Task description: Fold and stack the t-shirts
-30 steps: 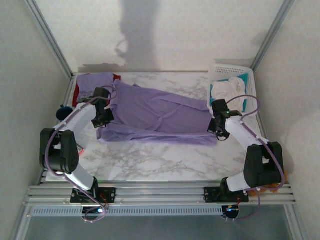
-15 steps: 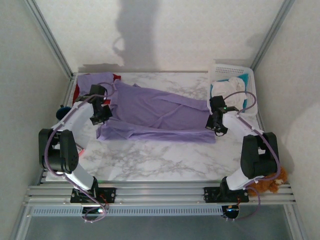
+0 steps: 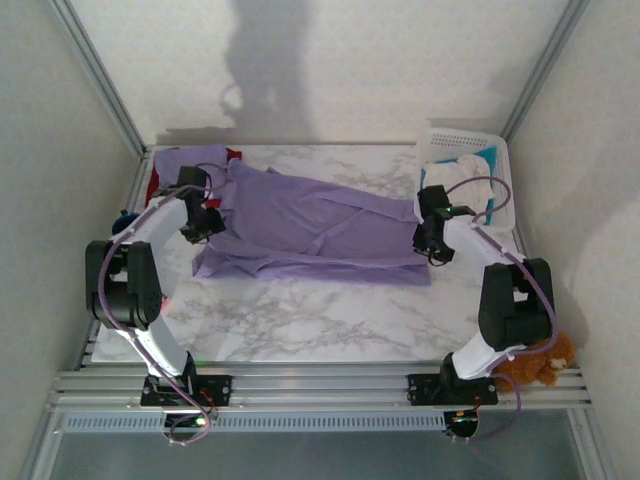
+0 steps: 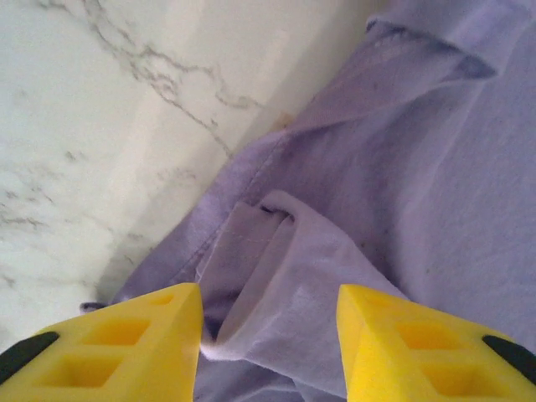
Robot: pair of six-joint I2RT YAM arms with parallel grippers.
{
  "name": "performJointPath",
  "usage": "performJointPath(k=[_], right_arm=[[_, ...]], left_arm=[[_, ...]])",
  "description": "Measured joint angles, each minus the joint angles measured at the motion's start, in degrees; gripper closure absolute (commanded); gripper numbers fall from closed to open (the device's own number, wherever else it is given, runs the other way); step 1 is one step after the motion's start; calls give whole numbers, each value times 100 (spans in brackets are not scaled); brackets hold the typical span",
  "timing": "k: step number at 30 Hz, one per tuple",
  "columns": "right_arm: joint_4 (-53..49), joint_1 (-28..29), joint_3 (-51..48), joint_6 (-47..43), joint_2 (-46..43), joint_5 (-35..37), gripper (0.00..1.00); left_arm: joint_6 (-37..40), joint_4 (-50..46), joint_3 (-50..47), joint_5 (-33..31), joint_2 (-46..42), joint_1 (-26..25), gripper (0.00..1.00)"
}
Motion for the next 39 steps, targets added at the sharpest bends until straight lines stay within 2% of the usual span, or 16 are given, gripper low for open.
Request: performJointPath(k=[5, 10, 13, 14, 18, 22, 26, 33, 39], right_arm=[[-378, 393, 0, 184, -595, -72, 66], [-466, 1665, 81, 723, -844, -326, 67], [-297, 2304, 267, 1016, -511, -579, 72], [-229, 2481, 378, 1113, -328, -678, 74], [273, 3027, 859, 1373, 472, -1104, 80], [748, 3390, 1386, 1589, 1198, -1593, 90], [1200, 3716, 1838, 1766, 1862, -2065, 99], [1641, 4037, 2415, 1954, 2793, -2643, 100], [1814, 4105, 2763, 2096, 3230, -2955, 100]], left_arm=[[-74, 173, -186, 50, -542, 33, 53], [-157, 247, -686, 61, -1419, -9, 53], [-157, 208, -846, 48, -1552, -9, 65], [-151, 221, -901, 74, -1541, -9, 72], [-205, 354, -1283, 256, -1517, -9, 89], [-310, 573, -1690, 396, -1508, -2, 99], [-317, 748, -1731, 476, -1325, 26, 100], [-280, 975, -1749, 603, -914, 146, 100], [-256, 1139, -1755, 734, -848, 146, 100]])
